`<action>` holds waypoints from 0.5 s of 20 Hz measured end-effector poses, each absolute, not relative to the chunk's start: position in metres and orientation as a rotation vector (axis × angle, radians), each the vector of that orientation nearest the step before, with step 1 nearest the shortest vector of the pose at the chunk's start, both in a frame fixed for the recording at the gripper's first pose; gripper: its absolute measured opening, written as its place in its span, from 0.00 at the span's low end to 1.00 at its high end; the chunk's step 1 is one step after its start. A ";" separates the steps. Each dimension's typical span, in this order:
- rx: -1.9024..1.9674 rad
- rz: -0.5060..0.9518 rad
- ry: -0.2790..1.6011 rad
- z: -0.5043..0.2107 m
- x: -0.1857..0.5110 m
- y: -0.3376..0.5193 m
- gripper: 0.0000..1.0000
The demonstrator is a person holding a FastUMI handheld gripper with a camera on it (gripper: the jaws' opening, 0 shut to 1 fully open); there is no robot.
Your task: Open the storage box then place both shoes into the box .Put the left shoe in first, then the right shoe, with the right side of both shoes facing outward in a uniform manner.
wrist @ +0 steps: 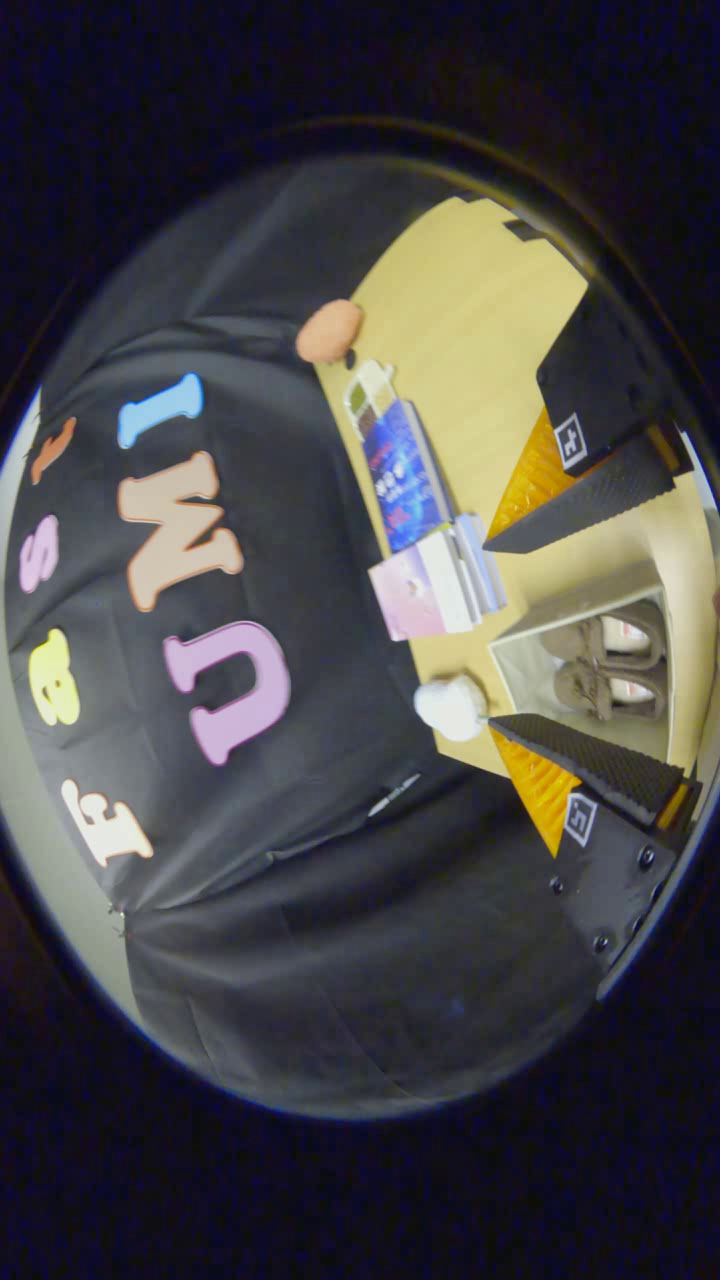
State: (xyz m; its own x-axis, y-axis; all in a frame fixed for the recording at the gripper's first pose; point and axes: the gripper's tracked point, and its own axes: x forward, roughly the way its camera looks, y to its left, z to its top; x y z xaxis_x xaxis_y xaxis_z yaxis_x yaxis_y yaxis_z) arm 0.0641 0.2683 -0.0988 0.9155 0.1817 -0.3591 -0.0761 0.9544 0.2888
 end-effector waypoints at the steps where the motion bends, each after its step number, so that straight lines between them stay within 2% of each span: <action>1: 0.251 0.123 0.327 -0.083 0.061 0.259 1.00; 7: 0.274 0.070 0.113 -0.034 0.041 0.239 1.00; 10: 0.282 0.046 0.086 -0.033 0.032 0.229 1.00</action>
State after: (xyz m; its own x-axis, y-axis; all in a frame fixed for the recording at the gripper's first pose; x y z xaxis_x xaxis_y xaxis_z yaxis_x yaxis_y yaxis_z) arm 0.0316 0.2291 -0.0327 0.9952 0.0579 -0.0786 -0.0337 0.9595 0.2797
